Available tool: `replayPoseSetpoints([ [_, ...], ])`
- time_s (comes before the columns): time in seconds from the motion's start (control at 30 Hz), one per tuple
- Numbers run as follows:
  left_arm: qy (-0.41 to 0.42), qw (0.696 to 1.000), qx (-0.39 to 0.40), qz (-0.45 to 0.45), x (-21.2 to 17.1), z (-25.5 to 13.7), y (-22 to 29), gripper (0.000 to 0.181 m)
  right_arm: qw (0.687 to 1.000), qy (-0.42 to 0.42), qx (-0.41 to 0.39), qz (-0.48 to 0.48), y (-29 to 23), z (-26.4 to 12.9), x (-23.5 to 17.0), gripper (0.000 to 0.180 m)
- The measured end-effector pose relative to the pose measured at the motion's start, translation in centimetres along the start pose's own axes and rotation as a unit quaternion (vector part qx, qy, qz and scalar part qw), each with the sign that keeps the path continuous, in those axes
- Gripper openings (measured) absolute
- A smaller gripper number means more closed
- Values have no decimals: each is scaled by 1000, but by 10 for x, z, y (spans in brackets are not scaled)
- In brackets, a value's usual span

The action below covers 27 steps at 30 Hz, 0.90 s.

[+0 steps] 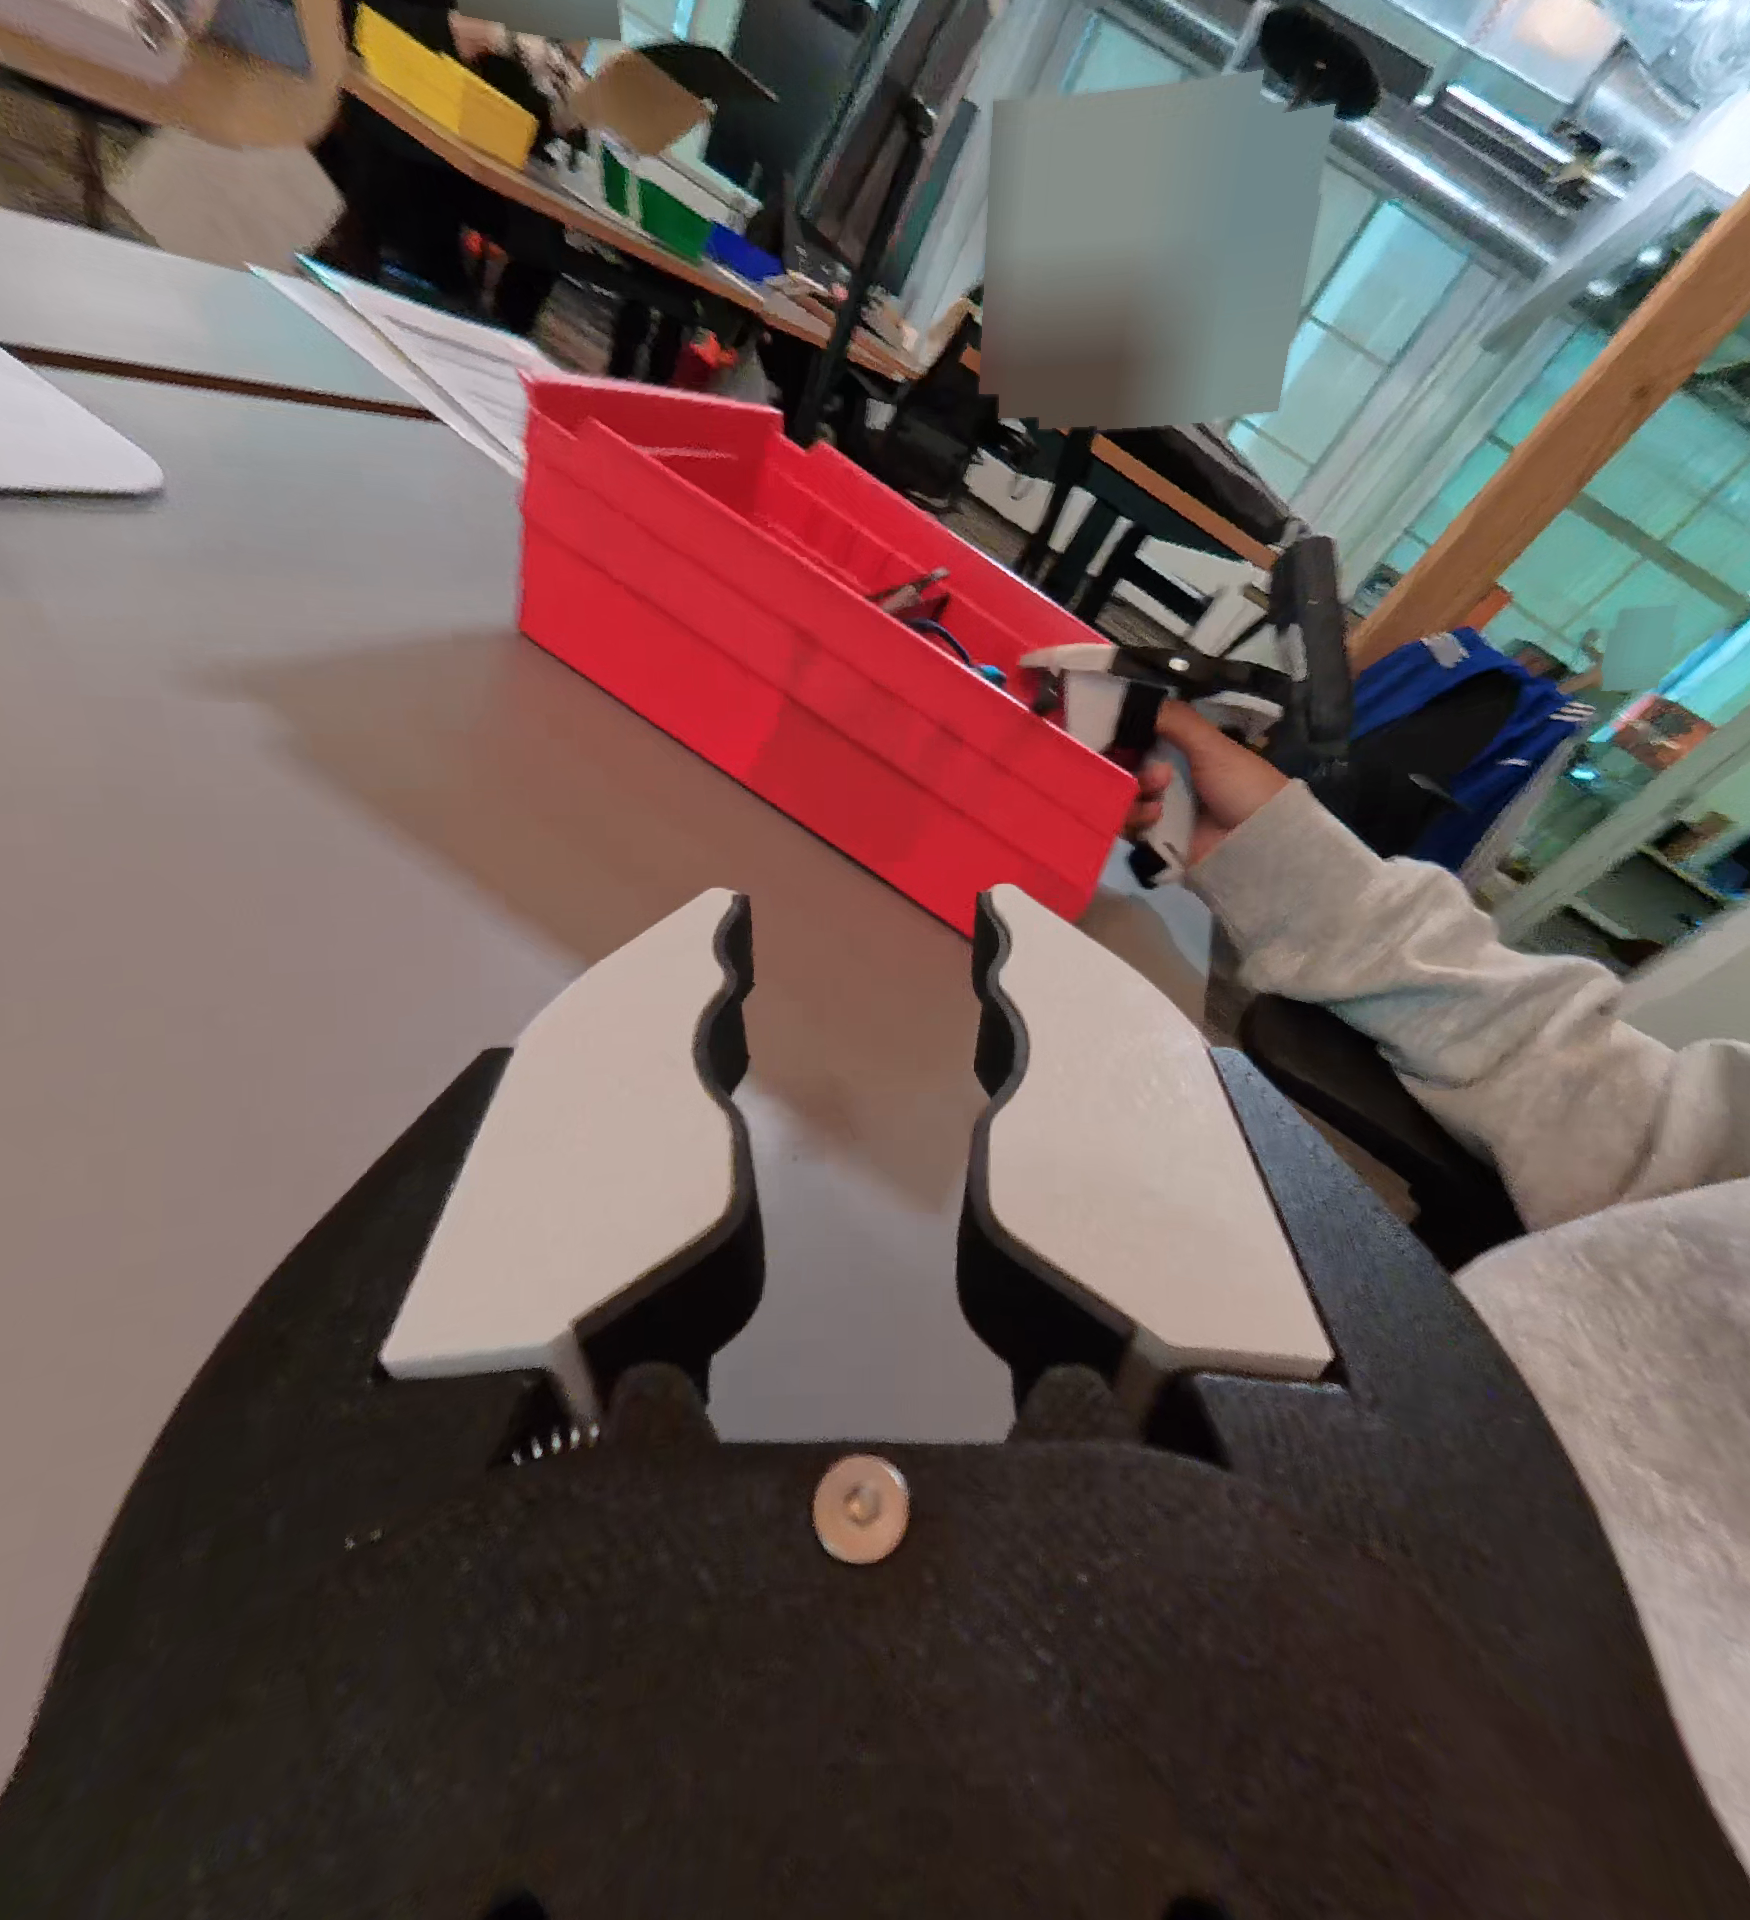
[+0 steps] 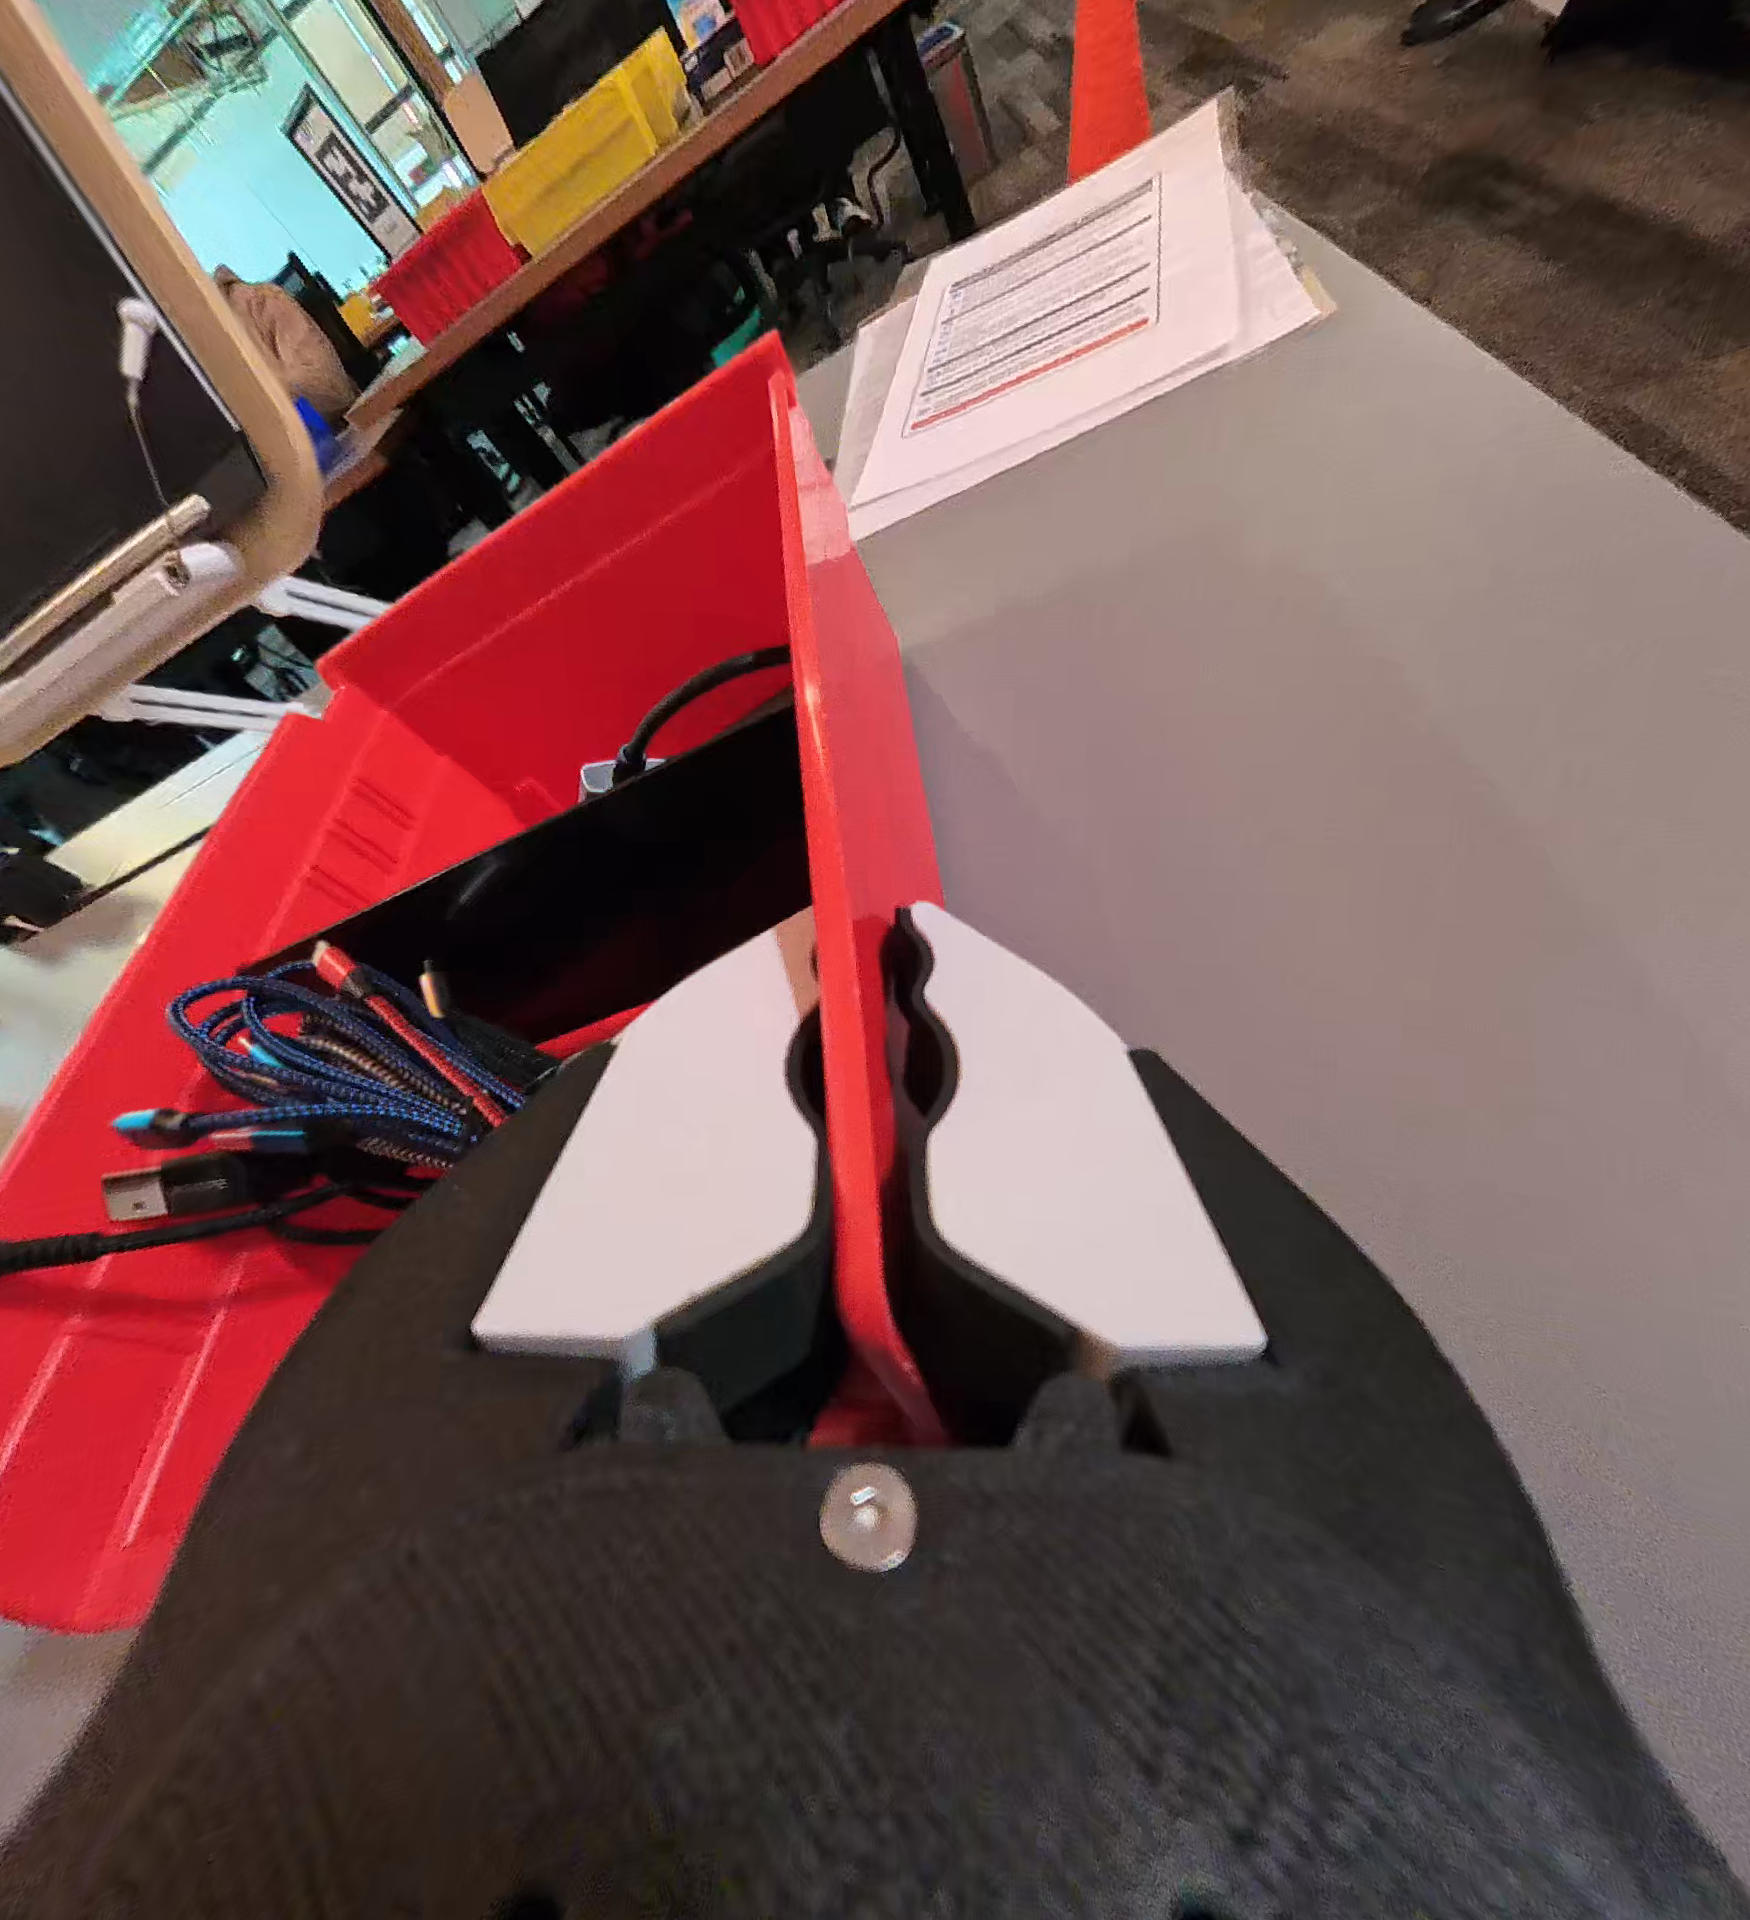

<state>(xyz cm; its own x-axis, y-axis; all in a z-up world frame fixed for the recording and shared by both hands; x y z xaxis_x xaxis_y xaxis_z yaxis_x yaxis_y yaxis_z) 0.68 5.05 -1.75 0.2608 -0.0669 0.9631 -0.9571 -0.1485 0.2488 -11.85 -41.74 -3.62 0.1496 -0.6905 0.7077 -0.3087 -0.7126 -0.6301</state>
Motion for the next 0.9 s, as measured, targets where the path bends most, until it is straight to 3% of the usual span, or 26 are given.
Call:
replayPoseSetpoints([
  [0.1, 1, 995, 89, 52, 12, -21, 2, 61, 1000, 6, 13, -27, -14, -13, 2, 8],
  [0.2, 1, 964, 234, 128, 31, -57, -5, 93, 997, 18, 38, -69, -36, -14, 1, 8],
  [0.23, 2, 942, 296, 155, 38, -73, -10, 109, 996, 18, 49, -73, -41, -12, -1, 7],
  [0.3, 8, 876, 427, 224, 49, -110, -18, 124, 996, 3, 70, -57, -48, -7, -10, 7],
  [0.4, -49, 793, 532, 293, 59, -158, -26, 146, 994, -37, 99, -17, -52, 2, -24, 7],
  [0.47, -107, 764, 569, 287, 58, -180, -38, 146, 992, -53, 118, 3, -53, 6, -29, 7],
  [0.6, -215, 768, 569, 202, 31, -202, -74, 146, 990, -67, 123, -10, -61, 9, -38, 7],
  [0.7, -285, 747, 569, 193, 2, -209, -99, 145, 989, -63, 133, -22, -72, 11, -41, 7],
  [0.83, -280, 748, 561, 217, -7, -216, -126, 145, 983, -69, 162, -45, -92, 14, -55, 7],
  [0.9, -289, 751, 551, 220, -7, -222, -137, 125, 979, -73, 180, -65, -105, 17, -62, 8],
])
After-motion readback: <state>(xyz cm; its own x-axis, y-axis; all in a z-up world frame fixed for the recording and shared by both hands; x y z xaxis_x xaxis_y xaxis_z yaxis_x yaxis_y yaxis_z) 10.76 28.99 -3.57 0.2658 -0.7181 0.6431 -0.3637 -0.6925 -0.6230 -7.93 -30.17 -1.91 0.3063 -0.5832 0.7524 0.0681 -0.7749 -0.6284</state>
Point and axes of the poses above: each gripper's, where its closed fingertips meet, z out along the fingers, x out of its top, y = z × x across the jaws, the point moved 10 cm from there along -z, back along the fingers, and after that the axes turned 13 degrees about z, right-handed, at the moved point
